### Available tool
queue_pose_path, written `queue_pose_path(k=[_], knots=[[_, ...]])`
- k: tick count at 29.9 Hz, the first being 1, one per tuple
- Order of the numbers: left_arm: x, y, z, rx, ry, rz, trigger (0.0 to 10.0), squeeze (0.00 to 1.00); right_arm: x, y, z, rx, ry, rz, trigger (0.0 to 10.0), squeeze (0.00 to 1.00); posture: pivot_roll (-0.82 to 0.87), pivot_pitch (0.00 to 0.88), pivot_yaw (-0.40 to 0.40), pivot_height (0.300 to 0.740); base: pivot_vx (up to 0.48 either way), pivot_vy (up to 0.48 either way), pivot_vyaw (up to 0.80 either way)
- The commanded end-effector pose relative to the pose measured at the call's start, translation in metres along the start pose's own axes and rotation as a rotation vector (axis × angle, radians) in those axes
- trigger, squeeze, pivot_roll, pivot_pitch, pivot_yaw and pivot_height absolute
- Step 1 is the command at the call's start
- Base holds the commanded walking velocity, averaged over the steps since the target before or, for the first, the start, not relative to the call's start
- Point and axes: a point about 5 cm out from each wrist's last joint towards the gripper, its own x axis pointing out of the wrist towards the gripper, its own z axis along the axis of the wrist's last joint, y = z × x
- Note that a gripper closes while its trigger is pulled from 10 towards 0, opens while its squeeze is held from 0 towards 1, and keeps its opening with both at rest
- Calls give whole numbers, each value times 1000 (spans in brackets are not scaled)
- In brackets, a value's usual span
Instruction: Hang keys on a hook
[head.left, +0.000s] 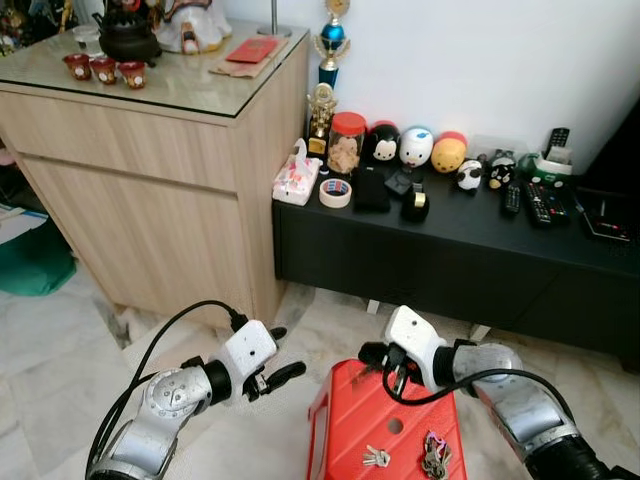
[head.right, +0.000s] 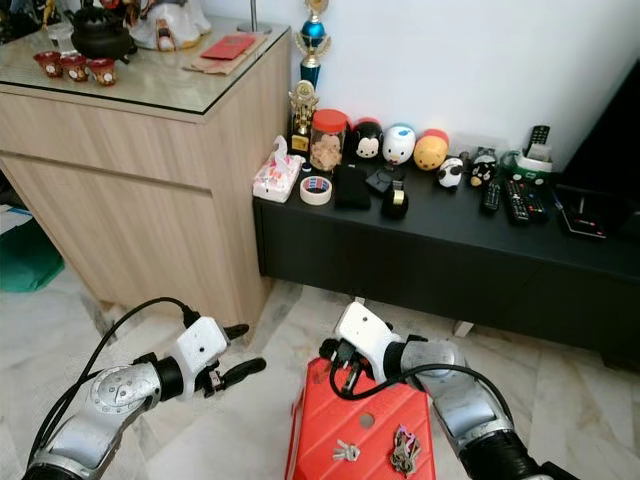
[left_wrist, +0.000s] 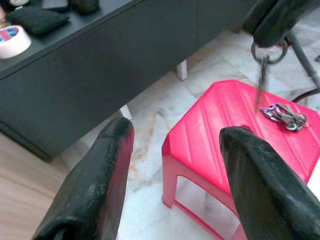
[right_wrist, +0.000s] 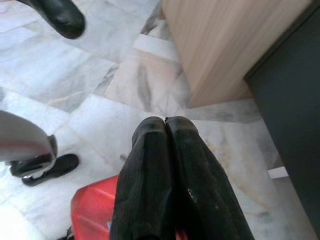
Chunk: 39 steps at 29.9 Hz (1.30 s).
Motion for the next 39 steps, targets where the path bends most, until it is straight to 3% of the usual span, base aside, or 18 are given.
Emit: queue_pose_path(k=[1,8,20,26,39], knots=[[7,-3,9,23,-12,-41,10000,0,1,2,6,-32,-8,22,10000,0,92,0,-99,728,0,0,0],[17,-10,18,50,-9,-103,10000,0,12,5,18,-40,-24,35,10000,0,97,0,-100,728,0,0,0],[24,-21,19,-3,20,-163,10000,0,22,-12,42,-9,-93,-125,10000,0,90,0,-89,728,0,0,0],[26,-16,17,-60,5,-67,10000,0,24,-12,48,-4,-111,-137,10000,0,91,0,-92,728,0,0,0],[33,-21,16,-161,-21,-20,10000,0,25,-12,55,-7,-134,-142,10000,0,84,0,-88,728,0,0,0]])
